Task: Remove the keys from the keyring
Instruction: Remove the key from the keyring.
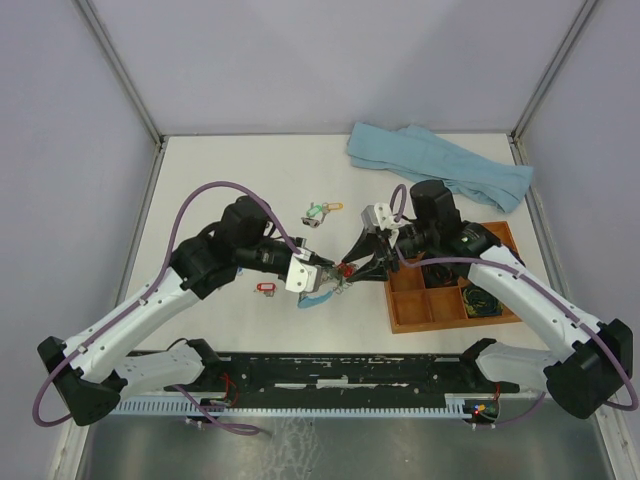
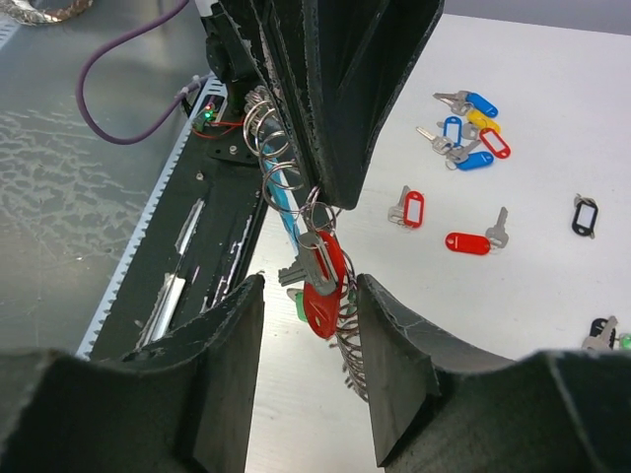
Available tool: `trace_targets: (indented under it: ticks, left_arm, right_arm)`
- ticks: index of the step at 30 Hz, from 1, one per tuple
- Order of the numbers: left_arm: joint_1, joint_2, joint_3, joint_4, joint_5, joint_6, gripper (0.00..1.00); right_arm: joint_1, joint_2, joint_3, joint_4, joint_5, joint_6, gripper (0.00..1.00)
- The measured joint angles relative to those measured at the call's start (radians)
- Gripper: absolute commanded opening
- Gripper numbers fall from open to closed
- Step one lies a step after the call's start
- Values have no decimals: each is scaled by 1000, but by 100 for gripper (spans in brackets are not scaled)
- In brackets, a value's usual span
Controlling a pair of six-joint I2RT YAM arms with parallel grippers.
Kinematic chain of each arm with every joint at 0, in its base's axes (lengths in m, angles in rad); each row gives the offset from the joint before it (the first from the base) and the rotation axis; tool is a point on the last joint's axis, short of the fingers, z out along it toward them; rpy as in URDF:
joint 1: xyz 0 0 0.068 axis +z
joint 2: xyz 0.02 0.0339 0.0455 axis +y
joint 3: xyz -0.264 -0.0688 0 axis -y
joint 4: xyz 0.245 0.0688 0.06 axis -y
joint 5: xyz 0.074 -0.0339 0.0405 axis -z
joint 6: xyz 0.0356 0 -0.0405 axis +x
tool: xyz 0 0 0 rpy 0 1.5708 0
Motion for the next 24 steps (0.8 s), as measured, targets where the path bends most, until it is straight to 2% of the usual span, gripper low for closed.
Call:
trace_targets:
  ticks: [8,24]
  left_arm:
    - [0,-4,-22,16,0,-16,3]
    - [0,-11,-51,51,10,-18,3]
  right_arm:
    - [-9,0,4,-15,-27,44,57]
    - [-11,0,71,-64,-23,94,60]
